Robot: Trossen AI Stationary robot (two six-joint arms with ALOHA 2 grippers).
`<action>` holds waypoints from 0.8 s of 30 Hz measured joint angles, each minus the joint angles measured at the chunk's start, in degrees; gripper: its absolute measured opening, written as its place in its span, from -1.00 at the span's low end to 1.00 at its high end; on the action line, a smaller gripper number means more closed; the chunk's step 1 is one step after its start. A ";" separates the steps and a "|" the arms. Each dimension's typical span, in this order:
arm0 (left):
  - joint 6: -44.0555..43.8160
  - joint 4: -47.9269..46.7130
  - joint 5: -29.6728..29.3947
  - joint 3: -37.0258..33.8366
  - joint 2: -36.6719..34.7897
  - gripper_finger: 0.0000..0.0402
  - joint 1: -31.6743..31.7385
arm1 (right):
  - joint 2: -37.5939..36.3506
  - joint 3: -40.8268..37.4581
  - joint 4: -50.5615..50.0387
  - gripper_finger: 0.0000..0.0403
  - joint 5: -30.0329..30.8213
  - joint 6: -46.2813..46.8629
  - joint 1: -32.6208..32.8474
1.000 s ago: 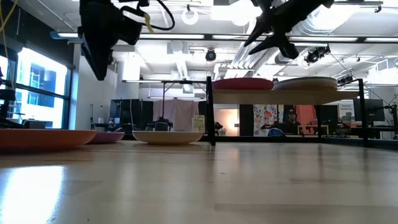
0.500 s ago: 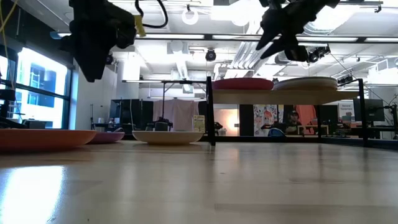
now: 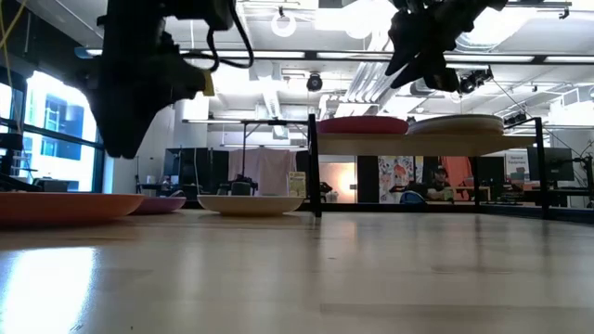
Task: Place and stack plates onto a shelf
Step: Stack the orange plate on top of the pink plate on the shelf
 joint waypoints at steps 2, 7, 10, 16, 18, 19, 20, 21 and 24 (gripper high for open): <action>-0.90 0.39 0.02 0.00 1.41 -0.51 -0.58 | 0.01 0.00 0.00 -0.57 -0.01 -0.33 0.00; -1.30 2.61 0.75 0.00 4.77 -0.51 -1.64 | 0.02 0.00 -0.09 -0.57 0.00 -1.49 0.00; -2.53 3.16 1.17 0.00 6.92 -0.51 -2.08 | 0.02 0.00 -0.19 -0.57 -0.02 -1.49 0.00; -3.53 2.86 1.33 0.00 10.33 -0.51 -2.44 | 0.02 0.00 -0.46 -0.57 -0.01 -1.49 0.00; -3.70 2.83 1.32 0.00 11.18 -0.51 -2.44 | 0.02 0.00 -0.46 -0.57 -0.01 -1.49 0.00; -3.71 2.71 1.24 0.00 11.62 -0.51 -2.44 | 0.02 0.00 -0.46 -0.57 -0.02 -1.49 0.00; -3.72 2.62 1.06 0.00 12.13 -0.51 -2.44 | 0.02 0.00 -0.46 -0.57 0.00 -1.49 0.00; -3.72 2.63 0.90 0.00 12.56 -0.51 -2.44 | 0.02 0.00 -0.46 -0.57 0.00 -1.49 0.00; -3.70 2.64 0.87 0.00 14.11 -0.51 -2.41 | 0.02 0.00 -0.46 -0.57 -0.02 -1.51 0.00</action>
